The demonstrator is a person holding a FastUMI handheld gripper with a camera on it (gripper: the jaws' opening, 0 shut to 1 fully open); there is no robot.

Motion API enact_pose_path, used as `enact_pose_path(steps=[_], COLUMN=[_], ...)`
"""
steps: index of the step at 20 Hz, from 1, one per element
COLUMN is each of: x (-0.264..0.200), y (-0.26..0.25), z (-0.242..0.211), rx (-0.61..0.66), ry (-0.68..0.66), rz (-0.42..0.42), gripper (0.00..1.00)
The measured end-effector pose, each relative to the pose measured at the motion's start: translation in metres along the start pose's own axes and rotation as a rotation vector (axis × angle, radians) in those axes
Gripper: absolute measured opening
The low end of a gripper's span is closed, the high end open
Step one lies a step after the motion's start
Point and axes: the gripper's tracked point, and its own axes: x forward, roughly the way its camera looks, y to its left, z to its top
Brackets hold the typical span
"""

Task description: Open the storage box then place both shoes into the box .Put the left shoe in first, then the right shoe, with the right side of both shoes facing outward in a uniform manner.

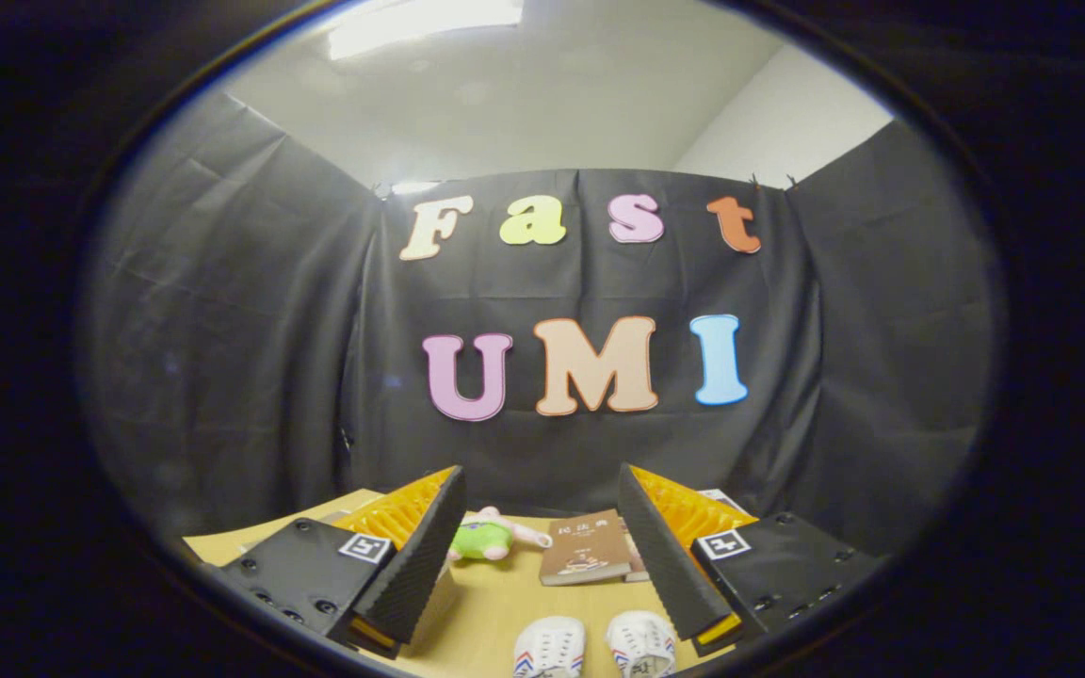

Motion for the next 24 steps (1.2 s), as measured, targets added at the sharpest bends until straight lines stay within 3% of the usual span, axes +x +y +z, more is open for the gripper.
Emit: enact_pose_path(steps=[9, 17, 24], x=[0.0, 0.0, -0.007], y=[0.019, 0.04, 0.061], z=[-0.055, -0.111, -0.159], rx=[0.327, 0.692, 0.978], ry=[0.191, 0.425, 0.598], rz=[0.166, 0.303, 0.367], gripper=[0.99, 0.99, 0.99])
